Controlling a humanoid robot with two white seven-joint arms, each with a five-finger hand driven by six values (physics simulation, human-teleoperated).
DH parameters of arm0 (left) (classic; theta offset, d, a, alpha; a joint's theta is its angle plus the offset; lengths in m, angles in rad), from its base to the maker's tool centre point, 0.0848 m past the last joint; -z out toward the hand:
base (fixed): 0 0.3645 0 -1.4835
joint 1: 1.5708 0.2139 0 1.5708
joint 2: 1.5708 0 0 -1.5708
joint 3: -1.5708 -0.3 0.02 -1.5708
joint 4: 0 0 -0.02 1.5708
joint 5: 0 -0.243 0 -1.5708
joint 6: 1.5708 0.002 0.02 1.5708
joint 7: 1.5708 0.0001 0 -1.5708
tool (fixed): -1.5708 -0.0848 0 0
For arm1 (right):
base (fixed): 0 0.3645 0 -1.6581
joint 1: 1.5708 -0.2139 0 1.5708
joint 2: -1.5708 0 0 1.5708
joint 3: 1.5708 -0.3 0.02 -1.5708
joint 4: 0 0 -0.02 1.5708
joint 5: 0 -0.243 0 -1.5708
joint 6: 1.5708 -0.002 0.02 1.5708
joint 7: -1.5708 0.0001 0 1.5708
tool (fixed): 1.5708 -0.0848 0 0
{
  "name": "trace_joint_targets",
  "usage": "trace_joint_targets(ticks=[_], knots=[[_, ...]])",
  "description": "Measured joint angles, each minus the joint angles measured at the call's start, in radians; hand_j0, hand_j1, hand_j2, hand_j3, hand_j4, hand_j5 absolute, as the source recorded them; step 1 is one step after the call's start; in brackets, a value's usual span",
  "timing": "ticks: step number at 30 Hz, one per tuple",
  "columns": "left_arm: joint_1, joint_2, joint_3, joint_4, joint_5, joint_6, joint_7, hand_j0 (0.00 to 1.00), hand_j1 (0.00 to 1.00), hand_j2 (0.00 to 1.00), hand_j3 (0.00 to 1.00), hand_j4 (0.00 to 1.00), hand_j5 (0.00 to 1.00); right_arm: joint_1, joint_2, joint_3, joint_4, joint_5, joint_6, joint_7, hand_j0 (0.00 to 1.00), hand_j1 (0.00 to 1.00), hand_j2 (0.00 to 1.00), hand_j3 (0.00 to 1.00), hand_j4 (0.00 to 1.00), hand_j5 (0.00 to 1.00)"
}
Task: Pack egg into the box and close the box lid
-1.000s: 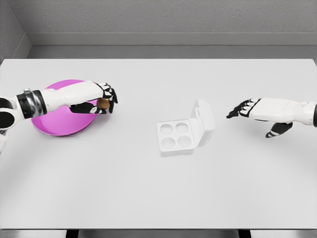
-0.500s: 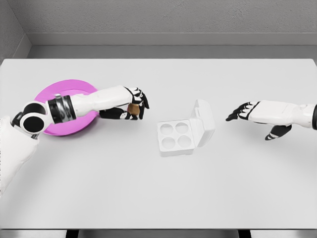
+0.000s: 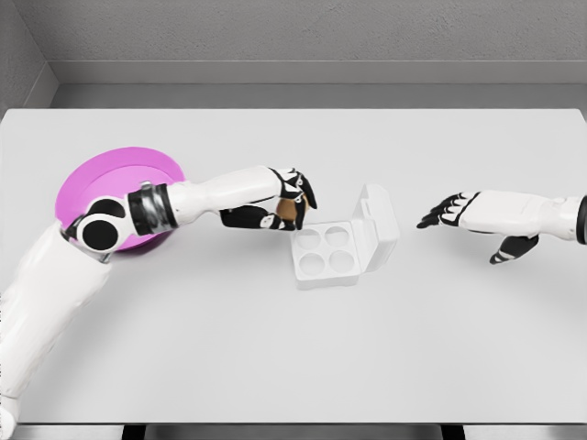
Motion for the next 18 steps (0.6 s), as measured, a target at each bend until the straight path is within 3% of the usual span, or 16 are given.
trace_joint_targets(ticks=[18], knots=[[0.051,-0.060,-0.042,0.024,0.125,0.001,0.000,0.30,0.30,0.30,0.30,0.30,0.30,0.003,0.001,0.001,-0.005,0.000,0.000,0.000,1.00,1.00,1.00,1.00,1.00,1.00]])
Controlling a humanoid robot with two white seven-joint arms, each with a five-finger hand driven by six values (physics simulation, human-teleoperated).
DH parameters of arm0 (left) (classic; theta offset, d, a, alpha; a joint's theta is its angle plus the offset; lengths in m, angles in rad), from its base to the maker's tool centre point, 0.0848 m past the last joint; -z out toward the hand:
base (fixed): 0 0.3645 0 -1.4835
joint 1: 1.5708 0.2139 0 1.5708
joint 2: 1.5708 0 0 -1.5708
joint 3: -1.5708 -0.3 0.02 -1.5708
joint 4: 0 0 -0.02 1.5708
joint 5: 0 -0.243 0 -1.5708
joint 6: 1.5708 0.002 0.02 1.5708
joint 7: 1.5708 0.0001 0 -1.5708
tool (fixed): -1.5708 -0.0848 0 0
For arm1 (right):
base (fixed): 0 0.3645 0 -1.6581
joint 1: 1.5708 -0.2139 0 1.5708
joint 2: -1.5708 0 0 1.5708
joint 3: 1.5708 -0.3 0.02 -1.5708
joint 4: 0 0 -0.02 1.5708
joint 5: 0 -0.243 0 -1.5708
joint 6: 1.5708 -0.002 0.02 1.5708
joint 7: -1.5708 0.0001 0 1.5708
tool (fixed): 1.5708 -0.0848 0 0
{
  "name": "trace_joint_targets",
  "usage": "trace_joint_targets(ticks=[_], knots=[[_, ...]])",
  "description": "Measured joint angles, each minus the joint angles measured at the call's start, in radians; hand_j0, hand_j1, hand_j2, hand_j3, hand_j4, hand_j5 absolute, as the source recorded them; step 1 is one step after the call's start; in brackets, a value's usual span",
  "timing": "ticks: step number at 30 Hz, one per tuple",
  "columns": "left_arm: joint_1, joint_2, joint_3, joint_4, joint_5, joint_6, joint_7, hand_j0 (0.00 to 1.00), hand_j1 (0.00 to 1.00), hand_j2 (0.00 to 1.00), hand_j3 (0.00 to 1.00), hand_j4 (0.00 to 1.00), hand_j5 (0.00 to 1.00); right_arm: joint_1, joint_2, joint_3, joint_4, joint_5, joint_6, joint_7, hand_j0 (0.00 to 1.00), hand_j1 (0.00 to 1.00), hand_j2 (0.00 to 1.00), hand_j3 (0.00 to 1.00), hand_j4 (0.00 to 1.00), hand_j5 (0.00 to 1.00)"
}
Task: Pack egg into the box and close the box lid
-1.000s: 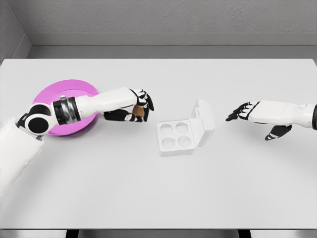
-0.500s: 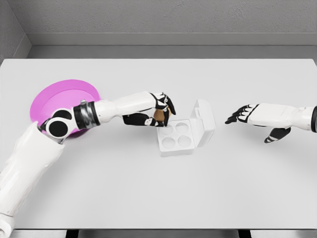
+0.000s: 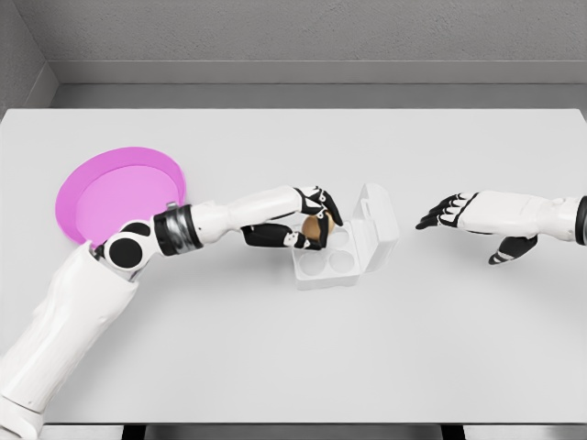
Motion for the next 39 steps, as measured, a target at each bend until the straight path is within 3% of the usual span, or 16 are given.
trace_joint_targets(ticks=[12,22,26,29,37,39], knots=[[0.048,0.006,-0.001,0.017,0.040,0.000,0.000,0.31,0.31,0.31,0.31,0.31,0.31,0.000,0.000,0.000,0.000,0.000,0.000,0.000,1.00,1.00,1.00,1.00,1.00,1.00],[0.051,-0.007,-0.013,0.010,0.042,0.000,0.000,0.31,0.31,0.31,0.31,0.31,0.31,0.000,0.000,0.000,0.000,0.000,0.000,0.000,1.00,1.00,1.00,1.00,1.00,1.00],[0.051,-0.006,-0.015,0.009,0.042,0.000,0.000,0.40,0.40,0.40,0.40,0.40,0.40,0.000,0.000,-0.001,0.000,0.000,0.000,0.000,1.00,1.00,1.00,1.00,1.00,1.00],[0.051,-0.001,-0.015,0.009,0.042,0.000,0.000,0.55,0.55,0.55,0.55,0.55,0.55,0.000,0.000,0.000,0.000,0.000,0.000,0.000,1.00,1.00,1.00,1.00,1.00,1.00],[0.051,0.002,-0.015,0.008,0.046,0.000,0.000,0.55,0.55,0.55,0.55,0.55,0.55,-0.002,0.000,0.000,0.000,0.000,0.000,0.000,1.00,1.00,1.00,1.00,1.00,1.00],[0.051,0.000,-0.015,0.007,0.047,0.000,0.000,0.60,0.60,0.60,0.60,0.60,0.60,-0.002,0.000,0.000,-0.001,0.000,0.000,0.000,1.00,1.00,1.00,1.00,1.00,1.00]])
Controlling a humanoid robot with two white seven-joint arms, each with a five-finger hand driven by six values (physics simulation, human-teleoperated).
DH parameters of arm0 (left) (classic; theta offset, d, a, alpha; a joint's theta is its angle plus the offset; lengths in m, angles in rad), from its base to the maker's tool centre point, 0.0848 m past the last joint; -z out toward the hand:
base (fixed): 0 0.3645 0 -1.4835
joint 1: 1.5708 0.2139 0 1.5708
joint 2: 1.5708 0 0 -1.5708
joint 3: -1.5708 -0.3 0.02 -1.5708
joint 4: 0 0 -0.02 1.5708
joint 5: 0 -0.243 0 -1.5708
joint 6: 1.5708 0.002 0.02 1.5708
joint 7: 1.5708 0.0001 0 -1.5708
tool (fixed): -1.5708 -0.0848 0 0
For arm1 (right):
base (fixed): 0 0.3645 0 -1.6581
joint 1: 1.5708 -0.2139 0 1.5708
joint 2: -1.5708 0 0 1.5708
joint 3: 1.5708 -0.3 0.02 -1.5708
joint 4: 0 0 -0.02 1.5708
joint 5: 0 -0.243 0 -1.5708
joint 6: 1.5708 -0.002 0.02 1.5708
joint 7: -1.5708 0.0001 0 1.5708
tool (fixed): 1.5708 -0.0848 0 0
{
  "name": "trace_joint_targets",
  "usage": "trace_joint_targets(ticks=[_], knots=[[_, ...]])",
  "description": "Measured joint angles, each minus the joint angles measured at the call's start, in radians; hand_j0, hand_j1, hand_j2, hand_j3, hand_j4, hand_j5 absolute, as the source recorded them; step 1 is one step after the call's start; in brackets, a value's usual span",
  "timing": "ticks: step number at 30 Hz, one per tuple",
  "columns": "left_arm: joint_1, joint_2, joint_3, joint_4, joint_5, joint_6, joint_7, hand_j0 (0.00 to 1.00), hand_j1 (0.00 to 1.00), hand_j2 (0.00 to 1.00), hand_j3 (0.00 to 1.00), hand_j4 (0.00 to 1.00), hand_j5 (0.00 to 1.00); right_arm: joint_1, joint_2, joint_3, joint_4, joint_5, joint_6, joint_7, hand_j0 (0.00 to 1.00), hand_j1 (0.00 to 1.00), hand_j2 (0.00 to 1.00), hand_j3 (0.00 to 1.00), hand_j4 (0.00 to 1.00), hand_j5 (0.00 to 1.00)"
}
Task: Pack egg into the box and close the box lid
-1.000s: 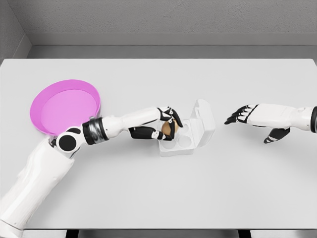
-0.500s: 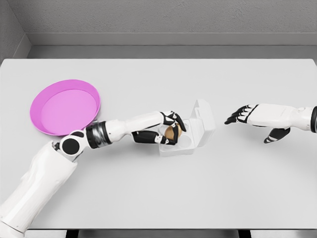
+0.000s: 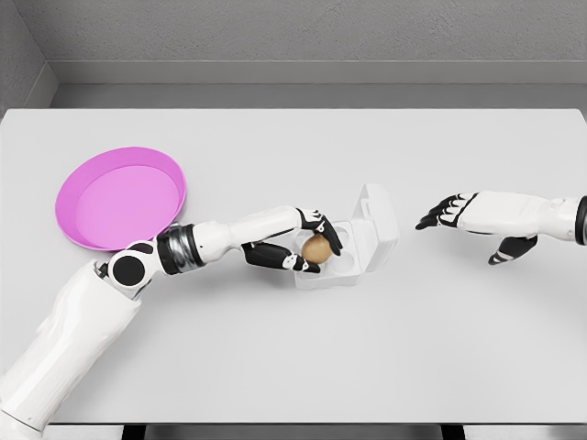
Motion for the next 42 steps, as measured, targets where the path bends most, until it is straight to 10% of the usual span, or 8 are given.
trace_joint_targets(ticks=[21,32,42], knots=[[0.003,0.027,0.013,-0.053,0.017,-0.001,0.002,0.91,0.91,0.91,0.91,0.91,0.91,0.000,0.000,0.003,-0.002,0.000,0.000,0.000,1.00,1.00,1.00,1.00,1.00,1.00],[-0.005,0.418,0.084,-0.326,0.212,-0.001,0.002,1.00,1.00,1.00,1.00,1.00,1.00,0.000,0.019,0.002,-0.018,-0.001,0.000,0.000,1.00,1.00,1.00,1.00,1.00,1.00],[-0.002,0.476,0.093,-0.365,0.209,-0.001,0.002,1.00,1.00,1.00,1.00,1.00,1.00,-0.005,0.067,0.016,-0.037,-0.001,0.000,0.000,1.00,1.00,1.00,1.00,1.00,1.00]])
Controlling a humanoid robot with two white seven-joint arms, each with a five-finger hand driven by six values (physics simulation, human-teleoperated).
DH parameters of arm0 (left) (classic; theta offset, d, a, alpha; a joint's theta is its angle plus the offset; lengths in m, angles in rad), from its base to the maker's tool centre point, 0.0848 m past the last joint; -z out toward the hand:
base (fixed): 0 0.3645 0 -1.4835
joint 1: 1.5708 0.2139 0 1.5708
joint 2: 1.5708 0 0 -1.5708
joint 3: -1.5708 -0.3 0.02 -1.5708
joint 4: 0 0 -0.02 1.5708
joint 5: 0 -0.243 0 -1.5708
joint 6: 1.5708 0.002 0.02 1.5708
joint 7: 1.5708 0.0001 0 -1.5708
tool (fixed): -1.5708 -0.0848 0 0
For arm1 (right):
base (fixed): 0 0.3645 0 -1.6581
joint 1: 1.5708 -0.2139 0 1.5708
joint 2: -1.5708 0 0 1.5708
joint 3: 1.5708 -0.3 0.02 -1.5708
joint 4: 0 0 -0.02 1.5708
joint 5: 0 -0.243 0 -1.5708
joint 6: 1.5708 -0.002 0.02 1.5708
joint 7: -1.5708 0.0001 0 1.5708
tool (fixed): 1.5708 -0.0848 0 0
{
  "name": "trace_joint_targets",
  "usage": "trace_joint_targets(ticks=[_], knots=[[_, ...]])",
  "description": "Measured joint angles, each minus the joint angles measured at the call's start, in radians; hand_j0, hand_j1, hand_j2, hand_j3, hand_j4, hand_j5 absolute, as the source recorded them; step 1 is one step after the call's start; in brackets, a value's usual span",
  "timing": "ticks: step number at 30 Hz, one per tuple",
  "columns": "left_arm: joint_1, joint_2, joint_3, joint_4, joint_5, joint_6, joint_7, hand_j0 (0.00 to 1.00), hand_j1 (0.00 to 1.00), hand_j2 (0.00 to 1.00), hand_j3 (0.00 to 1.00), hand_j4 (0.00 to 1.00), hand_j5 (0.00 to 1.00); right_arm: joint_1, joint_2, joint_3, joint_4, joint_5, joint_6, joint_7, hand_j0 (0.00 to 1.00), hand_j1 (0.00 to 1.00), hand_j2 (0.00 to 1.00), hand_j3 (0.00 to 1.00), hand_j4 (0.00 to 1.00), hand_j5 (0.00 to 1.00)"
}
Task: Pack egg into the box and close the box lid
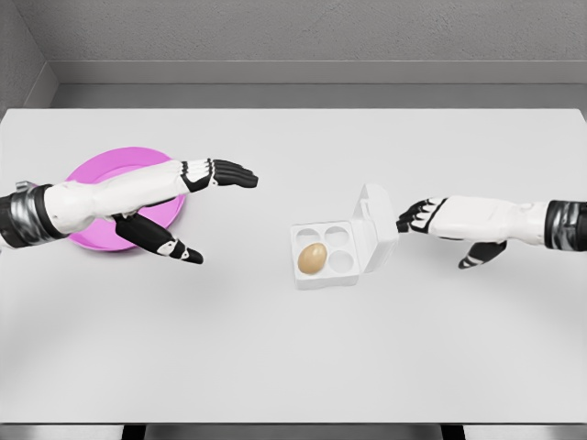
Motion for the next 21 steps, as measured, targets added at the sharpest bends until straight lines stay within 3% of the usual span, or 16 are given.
trace_joint_targets(ticks=[14,21], knots=[[-0.003,0.015,-0.003,0.007,0.005,0.000,0.000,1.00,1.00,1.00,1.00,1.00,1.00,-0.028,0.007,-0.010,-0.110,-0.007,0.000,0.000,1.00,1.00,1.00,1.00,1.00,1.00],[-0.003,0.016,-0.005,0.008,0.002,0.000,0.000,1.00,1.00,1.00,1.00,1.00,1.00,-0.038,0.056,-0.005,-0.122,-0.008,0.000,0.000,1.00,1.00,1.00,1.00,1.00,1.00]])
